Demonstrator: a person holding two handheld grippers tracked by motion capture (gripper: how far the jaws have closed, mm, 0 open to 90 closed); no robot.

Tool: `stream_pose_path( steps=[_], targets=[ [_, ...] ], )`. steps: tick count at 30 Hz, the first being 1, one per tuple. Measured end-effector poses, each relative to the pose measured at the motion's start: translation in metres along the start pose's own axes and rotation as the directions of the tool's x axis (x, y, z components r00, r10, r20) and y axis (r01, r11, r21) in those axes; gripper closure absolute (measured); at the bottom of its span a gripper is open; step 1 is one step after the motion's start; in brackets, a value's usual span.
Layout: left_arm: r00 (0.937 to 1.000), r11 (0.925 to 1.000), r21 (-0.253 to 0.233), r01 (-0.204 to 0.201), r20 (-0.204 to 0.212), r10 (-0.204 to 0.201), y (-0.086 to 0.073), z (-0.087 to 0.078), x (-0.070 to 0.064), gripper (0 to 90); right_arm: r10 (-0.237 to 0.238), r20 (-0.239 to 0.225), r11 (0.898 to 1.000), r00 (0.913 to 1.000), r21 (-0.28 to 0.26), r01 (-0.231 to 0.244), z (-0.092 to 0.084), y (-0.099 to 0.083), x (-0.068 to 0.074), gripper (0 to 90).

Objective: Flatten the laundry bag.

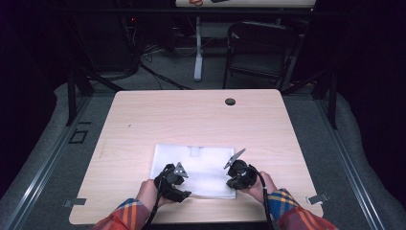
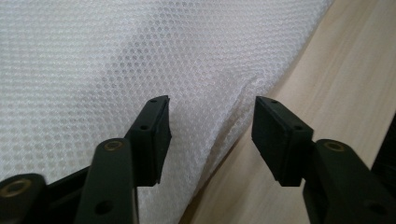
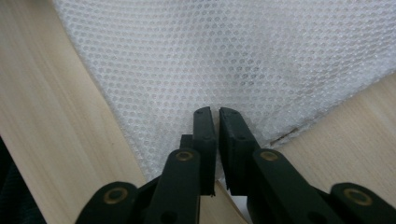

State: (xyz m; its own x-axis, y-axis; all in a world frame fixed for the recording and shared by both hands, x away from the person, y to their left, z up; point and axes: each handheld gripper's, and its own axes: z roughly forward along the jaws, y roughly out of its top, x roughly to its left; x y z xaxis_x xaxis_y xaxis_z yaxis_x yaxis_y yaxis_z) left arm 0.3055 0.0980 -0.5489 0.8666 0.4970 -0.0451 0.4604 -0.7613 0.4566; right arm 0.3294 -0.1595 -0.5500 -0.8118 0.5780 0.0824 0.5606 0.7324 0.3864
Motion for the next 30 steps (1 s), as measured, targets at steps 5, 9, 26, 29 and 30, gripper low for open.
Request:
stream_pose_path(
  steps=[5, 9, 26, 29, 30],
  targets=[
    [0.9997, 0.9995, 0.023, -0.021, 0.008, 0.021, 0.003, 0.007, -0.001, 58.0, -0.016, -0.016, 1.000, 0.9997, -0.013, 0.016, -0.004, 0.002, 0.003, 72.2],
    [0.9998, 0.9998, 0.014, -0.017, 0.011, 0.017, 0.001, 0.008, -0.001, 64.7, -0.015, -0.009, 1.000, 0.9999, -0.015, 0.015, -0.009, 0.003, 0.005, 57.0],
    [0.9982, 0.9982, 0.008, -0.059, -0.007, 0.059, 0.002, 0.008, -0.008, 84.6, -0.028, -0.017, 0.995, 0.9995, -0.098, 0.026, -0.023, 0.001, 0.012, 71.2],
    [0.9981, 0.9982, 0.001, -0.061, -0.007, 0.061, 0.002, 0.006, -0.008, 85.9, -0.026, 0.000, 0.994, 0.9997, -0.106, 0.026, -0.025, 0.001, 0.015, 85.7],
    [0.9984, 0.9984, -0.002, -0.056, -0.001, 0.056, 0.002, 0.006, -0.007, 85.9, -0.025, -0.001, 0.993, 0.9997, -0.118, 0.025, -0.026, 0.001, 0.016, 88.9]
  ],
)
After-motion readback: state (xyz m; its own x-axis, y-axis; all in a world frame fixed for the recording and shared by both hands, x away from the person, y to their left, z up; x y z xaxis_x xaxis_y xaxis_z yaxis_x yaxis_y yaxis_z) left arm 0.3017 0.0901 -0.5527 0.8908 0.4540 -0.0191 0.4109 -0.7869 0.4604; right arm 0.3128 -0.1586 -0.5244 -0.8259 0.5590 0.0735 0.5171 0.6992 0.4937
